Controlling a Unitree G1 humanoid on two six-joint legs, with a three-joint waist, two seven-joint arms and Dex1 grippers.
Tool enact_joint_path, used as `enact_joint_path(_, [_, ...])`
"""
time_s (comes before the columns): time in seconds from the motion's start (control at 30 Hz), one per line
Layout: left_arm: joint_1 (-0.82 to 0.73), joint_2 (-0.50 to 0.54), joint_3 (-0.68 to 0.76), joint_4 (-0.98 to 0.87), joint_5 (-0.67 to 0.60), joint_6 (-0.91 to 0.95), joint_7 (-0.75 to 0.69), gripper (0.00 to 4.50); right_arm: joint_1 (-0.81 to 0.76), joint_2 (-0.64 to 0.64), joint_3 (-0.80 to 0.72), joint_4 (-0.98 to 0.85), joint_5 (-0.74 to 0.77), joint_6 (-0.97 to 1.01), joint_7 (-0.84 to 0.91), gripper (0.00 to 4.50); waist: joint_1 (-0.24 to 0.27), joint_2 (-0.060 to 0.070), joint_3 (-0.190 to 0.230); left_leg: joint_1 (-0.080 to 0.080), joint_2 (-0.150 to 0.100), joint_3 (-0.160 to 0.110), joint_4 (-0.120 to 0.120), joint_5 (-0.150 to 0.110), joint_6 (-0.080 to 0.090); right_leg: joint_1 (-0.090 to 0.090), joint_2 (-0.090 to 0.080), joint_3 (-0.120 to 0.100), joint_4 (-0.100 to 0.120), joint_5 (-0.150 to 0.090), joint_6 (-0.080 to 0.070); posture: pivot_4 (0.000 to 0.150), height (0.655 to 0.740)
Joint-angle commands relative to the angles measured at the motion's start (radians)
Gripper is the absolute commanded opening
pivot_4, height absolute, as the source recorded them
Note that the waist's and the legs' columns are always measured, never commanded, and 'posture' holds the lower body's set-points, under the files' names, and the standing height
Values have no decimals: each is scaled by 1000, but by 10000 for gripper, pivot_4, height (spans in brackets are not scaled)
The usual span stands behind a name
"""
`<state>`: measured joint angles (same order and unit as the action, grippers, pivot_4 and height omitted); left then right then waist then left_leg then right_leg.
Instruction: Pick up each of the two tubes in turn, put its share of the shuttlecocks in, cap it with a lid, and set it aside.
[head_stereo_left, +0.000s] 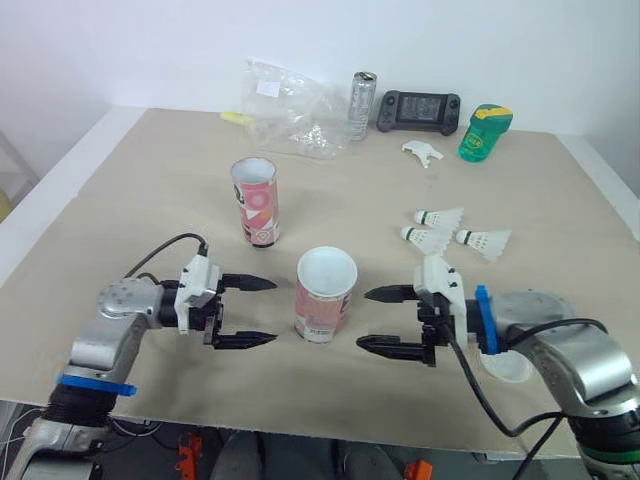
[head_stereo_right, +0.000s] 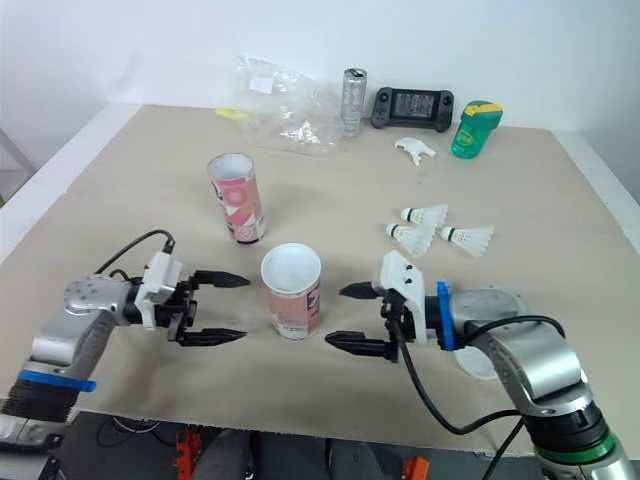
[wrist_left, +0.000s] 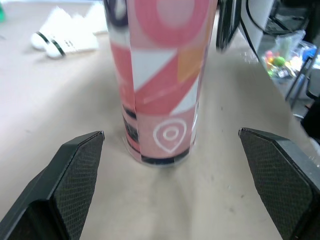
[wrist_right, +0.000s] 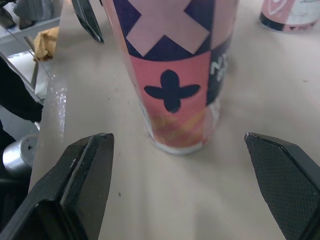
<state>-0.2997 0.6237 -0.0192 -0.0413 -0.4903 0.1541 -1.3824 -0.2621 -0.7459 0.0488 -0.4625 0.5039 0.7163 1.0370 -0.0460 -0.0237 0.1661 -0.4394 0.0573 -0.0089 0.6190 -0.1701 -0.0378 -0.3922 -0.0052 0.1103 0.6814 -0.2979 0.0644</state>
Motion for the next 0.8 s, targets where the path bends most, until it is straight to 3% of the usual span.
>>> enact_joint_path(0.03, [28, 29, 36, -89, -47, 36, 15, 44921, -32, 32, 26, 17, -6, -34, -23, 44675, 0, 0, 0, 0, 0, 0, 0, 0, 0, 0, 0, 0, 0, 0, 0, 1500, 7394])
enact_joint_path(0.43, [90, 90, 113, -242, -142, 142, 92, 44921, -68, 149, 119, 125, -50, -106, -56, 44675, 0, -2, 2, 0, 1, 0, 0, 0, 0, 0, 1, 0, 0, 0, -1, 1500, 7394])
enact_joint_path(0.8, [79, 121, 126, -258, -163, 179, 117, 44921, -122, 219, 195, 223, -103, -176, -49, 44675, 0, -2, 2, 0, 1, 0, 0, 0, 0, 0, 1, 0, 0, 0, -1, 1500, 7394])
